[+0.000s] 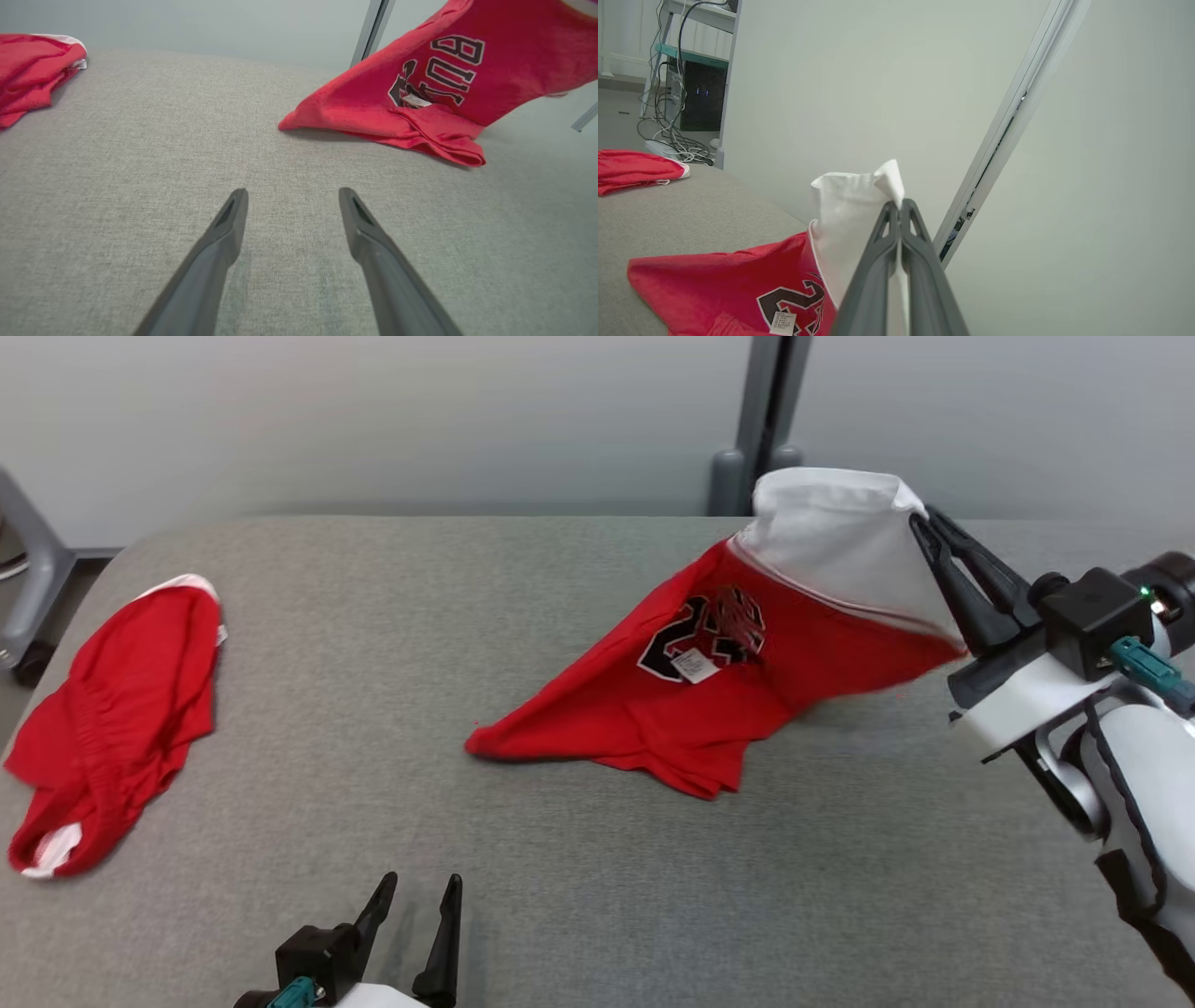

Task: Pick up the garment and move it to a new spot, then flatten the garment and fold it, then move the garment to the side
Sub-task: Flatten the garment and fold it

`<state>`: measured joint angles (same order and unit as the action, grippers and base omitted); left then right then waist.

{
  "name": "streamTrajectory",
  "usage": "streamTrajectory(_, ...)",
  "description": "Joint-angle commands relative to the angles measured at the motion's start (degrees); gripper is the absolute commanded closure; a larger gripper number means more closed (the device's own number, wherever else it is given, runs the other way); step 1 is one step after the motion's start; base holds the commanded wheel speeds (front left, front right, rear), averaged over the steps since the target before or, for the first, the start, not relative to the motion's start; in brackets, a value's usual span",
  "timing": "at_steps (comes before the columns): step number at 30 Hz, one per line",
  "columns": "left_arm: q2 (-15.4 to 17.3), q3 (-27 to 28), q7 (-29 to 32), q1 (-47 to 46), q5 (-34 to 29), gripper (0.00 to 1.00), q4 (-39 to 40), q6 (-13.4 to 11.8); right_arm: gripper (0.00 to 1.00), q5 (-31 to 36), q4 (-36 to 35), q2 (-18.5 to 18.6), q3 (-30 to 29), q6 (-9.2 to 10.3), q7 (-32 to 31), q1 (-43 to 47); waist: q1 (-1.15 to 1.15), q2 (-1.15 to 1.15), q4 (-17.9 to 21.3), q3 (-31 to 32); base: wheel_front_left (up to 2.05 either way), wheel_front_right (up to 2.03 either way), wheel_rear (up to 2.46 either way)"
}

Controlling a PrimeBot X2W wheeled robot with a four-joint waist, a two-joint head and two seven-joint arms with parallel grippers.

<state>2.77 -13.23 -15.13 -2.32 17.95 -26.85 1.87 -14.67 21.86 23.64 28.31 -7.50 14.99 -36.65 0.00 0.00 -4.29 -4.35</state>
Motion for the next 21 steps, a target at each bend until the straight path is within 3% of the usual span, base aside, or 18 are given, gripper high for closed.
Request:
streamTrajectory(1, 0.2, 0.2, 0.0, -0.4, -0.2, 0.0, -0.1, 0.0, 1.0, 0.6, -0.9, 0.7, 0.0, 0.02, 0.3, 0.5, 0.0, 0.0, 1.5, 0.5, 0.0, 0.0, 0.0)
streamTrajectory(7, 0.2, 0.4, 0.0, -0.2, -0.2, 0.0, -0.7, 0.1, 1.0, 1.0, -5.7, 4.2, -0.1, 0.02, 0.3, 6.6, 0.0, 0.0, 3.2, 0.8, 0.0, 0.0, 0.0)
streamTrajectory(14, 0.2, 1.0, 0.0, -1.0, -1.0, 0.0, -1.1, 0.5, 1.0, -1.3, 0.3, 4.9, 0.5, 0.02, 0.3, 19.3, 0.0, 0.0, 3.8, -0.1, 0.0, 0.0, 0.0)
streamTrajectory(15, 0.2, 1.2, 0.0, -1.1, -1.3, 0.0, -1.2, 0.6, 0.95, -2.2, 1.8, 4.3, 0.7, 0.02, 0.3, 20.5, 0.0, 0.0, 3.8, -0.2, 0.0, 0.0, 0.0)
streamTrajectory(16, 0.2, 1.3, 0.0, -1.1, -1.5, 0.0, -1.3, 0.6, 0.72, -2.7, 3.3, 3.9, 0.2, 0.02, 0.3, 21.1, 0.0, 0.0, 3.9, -0.3, 0.0, 0.0, 0.0)
streamTrajectory(17, 0.2, 1.5, 0.0, -1.1, -1.6, 0.0, -1.4, 0.6, 0.56, -3.3, 5.4, 3.8, -0.6, 0.02, 0.3, 21.9, 0.0, 0.0, 3.9, -0.3, 0.0, 0.0, 0.0)
streamTrajectory(18, 0.2, 1.7, 0.0, -1.2, -1.7, 0.0, -1.5, 0.7, 0.0, -4.0, 7.5, 3.5, -1.5, 0.02, 0.3, 22.6, 0.0, 0.0, 3.9, -0.3, 0.0, 0.0, 0.0)
streamTrajectory(21, 0.3, 2.6, 0.0, -1.7, -2.2, 0.0, -1.8, 0.7, 0.0, -3.8, 10.8, 2.4, -6.4, 0.02, 0.3, 22.3, 0.0, 0.0, 4.2, -0.1, 0.0, 0.0, 0.0)
